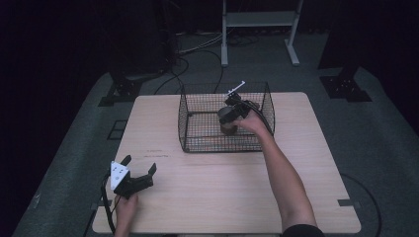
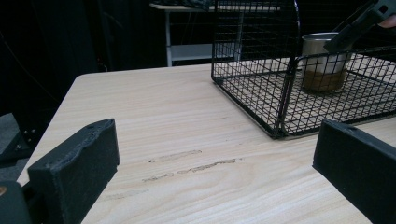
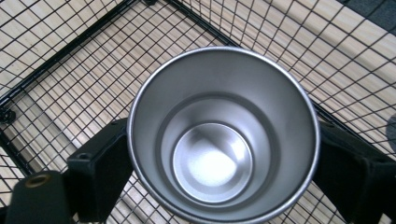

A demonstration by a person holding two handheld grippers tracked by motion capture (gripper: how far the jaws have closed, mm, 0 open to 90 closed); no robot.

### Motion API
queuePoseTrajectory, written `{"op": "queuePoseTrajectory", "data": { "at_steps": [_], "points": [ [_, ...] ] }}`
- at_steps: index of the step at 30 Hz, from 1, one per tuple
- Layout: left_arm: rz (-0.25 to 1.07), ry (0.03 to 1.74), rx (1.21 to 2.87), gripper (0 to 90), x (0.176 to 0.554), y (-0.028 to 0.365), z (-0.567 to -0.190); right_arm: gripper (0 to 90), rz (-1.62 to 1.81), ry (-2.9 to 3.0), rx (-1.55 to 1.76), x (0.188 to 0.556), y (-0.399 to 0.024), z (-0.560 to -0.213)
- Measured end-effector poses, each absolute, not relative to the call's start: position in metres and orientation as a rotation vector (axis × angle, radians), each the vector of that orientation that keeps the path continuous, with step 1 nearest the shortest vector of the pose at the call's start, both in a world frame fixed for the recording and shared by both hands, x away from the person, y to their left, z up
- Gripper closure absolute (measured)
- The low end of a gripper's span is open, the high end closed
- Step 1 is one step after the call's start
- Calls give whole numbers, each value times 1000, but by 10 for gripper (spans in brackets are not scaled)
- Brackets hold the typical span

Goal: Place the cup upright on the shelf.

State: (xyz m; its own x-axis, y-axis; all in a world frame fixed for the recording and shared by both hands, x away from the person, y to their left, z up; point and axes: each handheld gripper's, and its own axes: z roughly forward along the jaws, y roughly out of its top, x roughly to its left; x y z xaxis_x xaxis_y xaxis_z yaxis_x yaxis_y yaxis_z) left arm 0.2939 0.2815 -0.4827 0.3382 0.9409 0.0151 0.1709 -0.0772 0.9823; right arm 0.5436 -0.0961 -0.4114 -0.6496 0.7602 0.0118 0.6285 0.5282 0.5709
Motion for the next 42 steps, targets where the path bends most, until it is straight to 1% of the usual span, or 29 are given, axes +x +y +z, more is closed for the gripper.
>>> {"op": "queuePoseTrajectory", "data": {
  "at_steps": [5, 19, 28, 42],
  "points": [
    [892, 1053, 1520, 0, 294, 281, -483, 98, 833, 2512, 1187, 543, -96, -408],
    [891, 1053, 1521, 0, 293, 281, -483, 95, 879, 2483, 1189, 542, -99, -402],
    [890, 1053, 1519, 0, 293, 281, -483, 97, 975, 2435, 1203, 536, -107, -384],
    [892, 1050, 1523, 0, 293, 281, -483, 99, 1102, 2411, 1150, 514, -117, -354]
  ]
}}
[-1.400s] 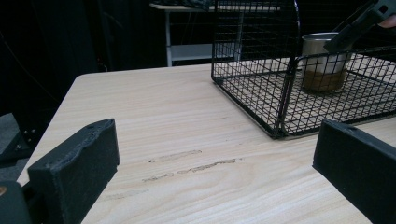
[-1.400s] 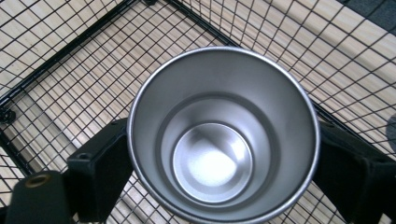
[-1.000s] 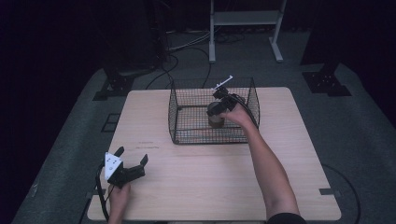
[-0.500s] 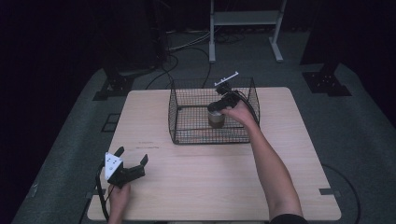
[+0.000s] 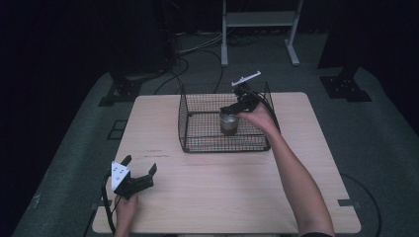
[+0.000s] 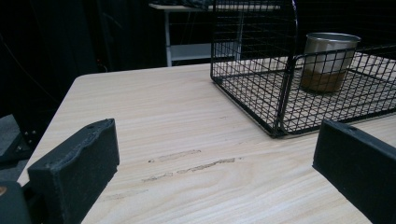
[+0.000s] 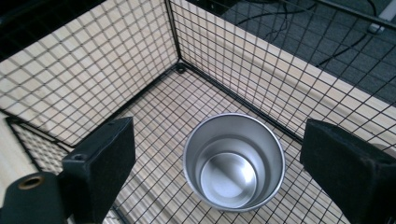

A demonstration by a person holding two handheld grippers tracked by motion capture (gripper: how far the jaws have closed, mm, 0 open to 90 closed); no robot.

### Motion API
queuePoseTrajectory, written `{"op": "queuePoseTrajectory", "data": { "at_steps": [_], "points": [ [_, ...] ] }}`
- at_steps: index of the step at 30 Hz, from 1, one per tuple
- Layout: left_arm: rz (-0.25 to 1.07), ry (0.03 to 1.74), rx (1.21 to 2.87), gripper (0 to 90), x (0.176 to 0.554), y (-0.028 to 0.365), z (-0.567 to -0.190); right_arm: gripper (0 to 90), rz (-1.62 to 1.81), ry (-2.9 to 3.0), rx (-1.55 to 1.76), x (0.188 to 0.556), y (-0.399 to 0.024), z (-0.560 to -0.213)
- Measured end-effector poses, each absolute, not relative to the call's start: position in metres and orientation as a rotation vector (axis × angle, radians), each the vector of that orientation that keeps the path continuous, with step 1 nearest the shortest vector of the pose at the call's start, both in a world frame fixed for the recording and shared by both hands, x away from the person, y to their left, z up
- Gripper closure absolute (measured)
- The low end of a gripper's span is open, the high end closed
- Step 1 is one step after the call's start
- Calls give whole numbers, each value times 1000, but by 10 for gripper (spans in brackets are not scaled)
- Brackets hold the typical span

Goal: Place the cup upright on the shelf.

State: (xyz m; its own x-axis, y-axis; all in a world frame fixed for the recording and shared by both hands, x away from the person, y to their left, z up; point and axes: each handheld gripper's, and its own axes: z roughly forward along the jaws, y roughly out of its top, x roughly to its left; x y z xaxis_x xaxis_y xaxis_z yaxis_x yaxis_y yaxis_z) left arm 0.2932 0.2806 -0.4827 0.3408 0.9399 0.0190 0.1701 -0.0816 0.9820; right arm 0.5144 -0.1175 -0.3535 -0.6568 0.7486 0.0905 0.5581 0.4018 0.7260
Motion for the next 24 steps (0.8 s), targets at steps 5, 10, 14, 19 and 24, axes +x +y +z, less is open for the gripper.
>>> {"op": "queuePoseTrajectory", "data": {
  "at_steps": [5, 10, 14, 19, 24],
  "points": [
    [892, 1048, 1529, 0, 293, 281, -483, 99, 1129, 2420, 1094, 502, -118, -345],
    [893, 1047, 1529, 0, 293, 281, -483, 100, 1152, 2426, 1058, 489, -120, -339],
    [895, 1046, 1531, 0, 293, 281, -483, 101, 1167, 2427, 1041, 481, -126, -337],
    [895, 1046, 1528, 0, 293, 281, -483, 101, 1166, 2431, 1044, 472, -135, -339],
    [895, 1045, 1529, 0, 293, 280, -483, 101, 1177, 2430, 1050, 464, -146, -341]
  ]
}}
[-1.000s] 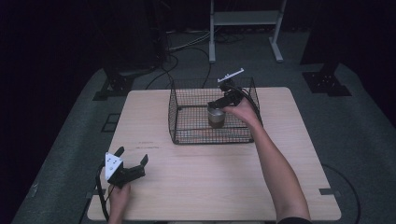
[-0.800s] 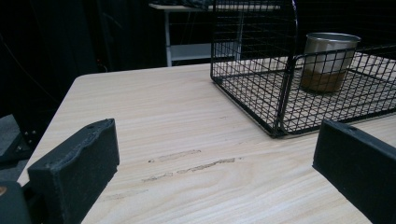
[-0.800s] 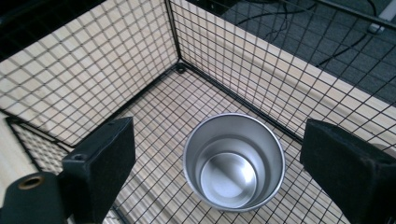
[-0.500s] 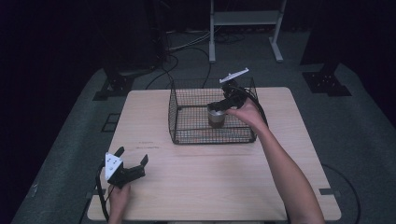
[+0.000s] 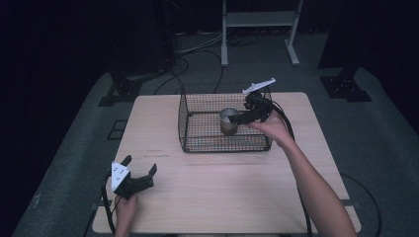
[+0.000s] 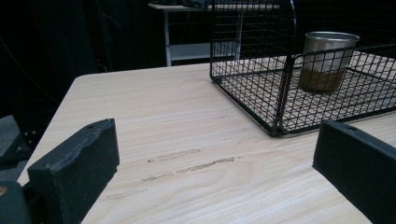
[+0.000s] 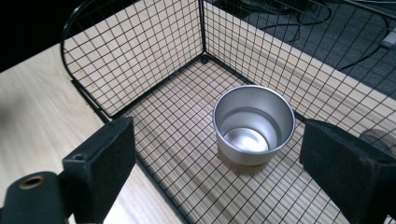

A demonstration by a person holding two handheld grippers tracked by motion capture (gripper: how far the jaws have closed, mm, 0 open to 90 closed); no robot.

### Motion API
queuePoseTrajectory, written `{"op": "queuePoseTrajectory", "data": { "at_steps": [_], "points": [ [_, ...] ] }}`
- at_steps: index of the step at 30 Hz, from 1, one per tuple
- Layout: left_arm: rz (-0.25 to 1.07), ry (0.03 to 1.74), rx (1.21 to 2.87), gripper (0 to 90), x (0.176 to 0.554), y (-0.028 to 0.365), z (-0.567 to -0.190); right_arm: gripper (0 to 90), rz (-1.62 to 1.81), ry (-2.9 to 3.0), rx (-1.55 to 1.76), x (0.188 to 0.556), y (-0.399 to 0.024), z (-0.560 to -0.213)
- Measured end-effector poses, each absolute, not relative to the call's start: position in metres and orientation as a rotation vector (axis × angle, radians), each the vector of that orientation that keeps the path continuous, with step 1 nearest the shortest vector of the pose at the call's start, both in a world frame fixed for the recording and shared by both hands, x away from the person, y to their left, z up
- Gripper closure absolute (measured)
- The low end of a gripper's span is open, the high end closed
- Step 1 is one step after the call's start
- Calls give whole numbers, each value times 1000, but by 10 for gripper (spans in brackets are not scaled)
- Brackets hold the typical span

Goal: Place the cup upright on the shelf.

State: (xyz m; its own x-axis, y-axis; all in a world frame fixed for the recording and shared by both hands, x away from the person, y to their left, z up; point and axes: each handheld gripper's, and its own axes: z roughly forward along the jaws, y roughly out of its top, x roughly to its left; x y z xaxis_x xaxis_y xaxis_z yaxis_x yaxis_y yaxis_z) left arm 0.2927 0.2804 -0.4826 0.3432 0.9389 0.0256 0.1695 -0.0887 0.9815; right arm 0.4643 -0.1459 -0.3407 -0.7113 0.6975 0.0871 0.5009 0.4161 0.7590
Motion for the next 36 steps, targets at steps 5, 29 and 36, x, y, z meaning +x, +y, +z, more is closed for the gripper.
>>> {"op": "queuePoseTrajectory", "data": {
  "at_steps": [5, 29, 36],
  "points": [
    [896, 1046, 1530, 0, 293, 280, -483, 101, 1214, 2415, 1051, 454, -155, -340],
    [898, 1043, 1534, 0, 293, 280, -483, 102, 1242, 2419, 1003, 410, -181, -343],
    [898, 1043, 1530, 0, 293, 280, -483, 101, 1228, 2428, 987, 400, -187, -346]
  ]
}}
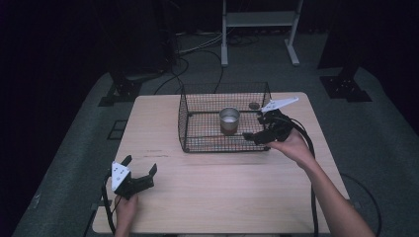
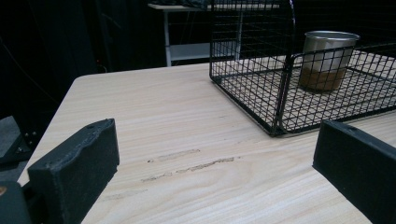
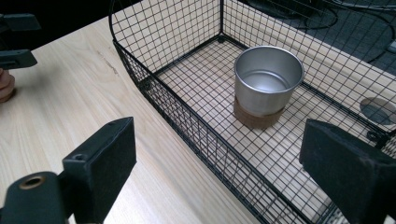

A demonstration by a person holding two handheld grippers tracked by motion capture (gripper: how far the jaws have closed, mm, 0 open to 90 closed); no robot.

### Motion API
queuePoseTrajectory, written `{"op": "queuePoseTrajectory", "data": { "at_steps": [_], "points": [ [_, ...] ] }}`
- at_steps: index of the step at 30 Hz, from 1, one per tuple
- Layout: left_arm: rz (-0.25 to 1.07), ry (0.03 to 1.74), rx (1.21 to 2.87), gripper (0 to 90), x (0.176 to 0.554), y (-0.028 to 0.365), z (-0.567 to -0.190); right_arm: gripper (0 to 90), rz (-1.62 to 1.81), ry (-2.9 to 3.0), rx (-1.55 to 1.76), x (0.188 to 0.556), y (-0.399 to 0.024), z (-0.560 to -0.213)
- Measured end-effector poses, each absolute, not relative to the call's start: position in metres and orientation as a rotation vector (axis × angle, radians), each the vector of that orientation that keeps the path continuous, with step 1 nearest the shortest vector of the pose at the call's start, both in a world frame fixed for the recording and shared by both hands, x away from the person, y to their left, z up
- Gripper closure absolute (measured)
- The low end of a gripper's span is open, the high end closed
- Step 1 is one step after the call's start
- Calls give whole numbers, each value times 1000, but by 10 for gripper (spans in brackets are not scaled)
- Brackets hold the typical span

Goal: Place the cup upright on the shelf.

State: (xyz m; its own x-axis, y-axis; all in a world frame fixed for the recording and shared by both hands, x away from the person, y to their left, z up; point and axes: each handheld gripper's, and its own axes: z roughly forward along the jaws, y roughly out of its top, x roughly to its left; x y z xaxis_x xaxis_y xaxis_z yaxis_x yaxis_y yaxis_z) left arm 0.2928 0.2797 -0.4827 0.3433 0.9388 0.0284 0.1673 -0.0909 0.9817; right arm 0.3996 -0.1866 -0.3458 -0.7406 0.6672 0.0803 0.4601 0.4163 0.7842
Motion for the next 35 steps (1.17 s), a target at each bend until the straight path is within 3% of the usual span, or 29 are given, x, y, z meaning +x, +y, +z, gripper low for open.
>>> {"op": "queuePoseTrajectory", "data": {
  "at_steps": [35],
  "points": [
    [901, 1042, 1532, 0, 293, 279, -483, 101, 1271, 2378, 1044, 342, -234, -381]
  ]
}}
